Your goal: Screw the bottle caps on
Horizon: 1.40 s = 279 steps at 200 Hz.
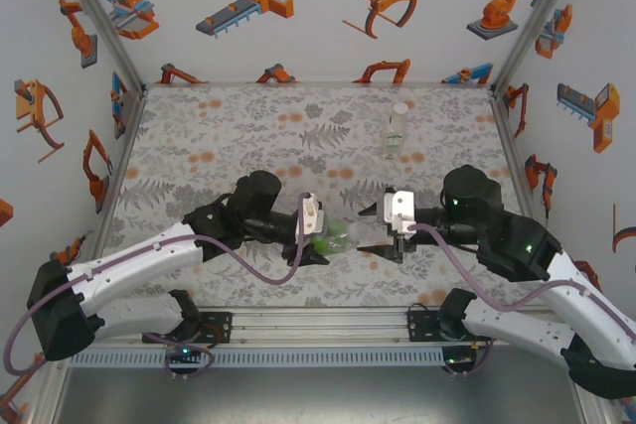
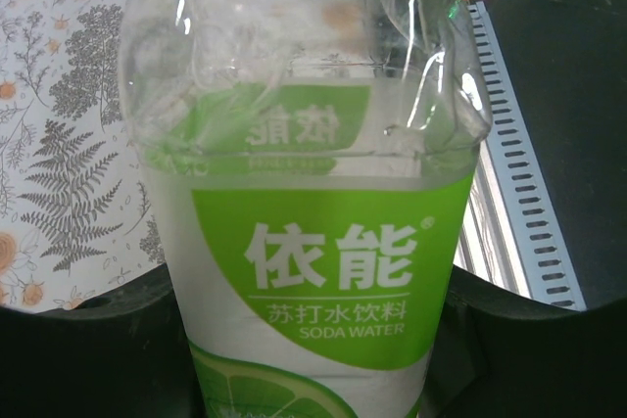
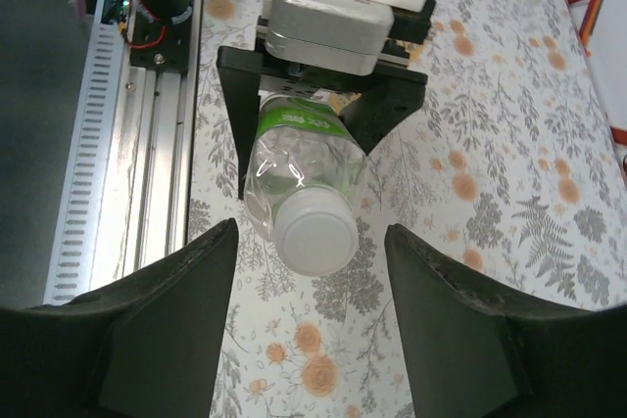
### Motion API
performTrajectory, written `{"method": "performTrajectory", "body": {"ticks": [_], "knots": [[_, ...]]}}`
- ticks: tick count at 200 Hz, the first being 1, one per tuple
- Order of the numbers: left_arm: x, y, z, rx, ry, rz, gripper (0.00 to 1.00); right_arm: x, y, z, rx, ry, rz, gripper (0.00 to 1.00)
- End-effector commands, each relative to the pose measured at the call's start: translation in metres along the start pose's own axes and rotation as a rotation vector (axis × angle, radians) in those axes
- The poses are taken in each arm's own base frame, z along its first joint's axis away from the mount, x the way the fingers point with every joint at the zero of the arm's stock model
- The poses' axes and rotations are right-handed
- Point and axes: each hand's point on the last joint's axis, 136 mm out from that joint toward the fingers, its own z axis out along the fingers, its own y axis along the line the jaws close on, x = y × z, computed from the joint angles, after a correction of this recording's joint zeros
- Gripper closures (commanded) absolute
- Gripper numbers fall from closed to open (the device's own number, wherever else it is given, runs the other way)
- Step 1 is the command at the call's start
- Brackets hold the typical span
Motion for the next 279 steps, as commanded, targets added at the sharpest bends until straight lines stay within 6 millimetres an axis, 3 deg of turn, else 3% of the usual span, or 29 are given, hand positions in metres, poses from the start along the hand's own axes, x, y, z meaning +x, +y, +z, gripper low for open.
{"method": "performTrajectory", "body": {"ticks": [1, 119, 154, 173, 226, 279], "knots": [[-0.021, -0.008, -0.008, 0.029, -0.051, 0.046, 1.00, -0.011, 0.007, -0.002, -0.037, -0.055, -0.088, 0.48], [-0.023, -0.010, -0.008, 0.041, -0.058, 0.050, 1.00, -0.005, 0.005, 0.004, -0.033, -0.045, -0.072, 0.55], [-0.023, -0.010, -0.007, 0.041, -0.058, 0.055, 1.00, -0.005, 0.005, 0.004, -0.035, -0.047, -0.061, 0.63], [-0.026, -0.009, -0.007, 0.041, -0.070, 0.062, 1.00, -0.006, -0.002, 0.006, -0.001, -0.047, -0.013, 0.71], [-0.027, 0.005, -0.008, -0.046, -0.074, 0.071, 1.00, -0.003, -0.034, 0.008, 0.163, -0.073, 0.340, 1.00], [-0.027, 0.027, -0.008, -0.170, -0.083, 0.074, 1.00, 0.023, -0.079, -0.004, 0.463, -0.150, 0.803, 1.00]]}}
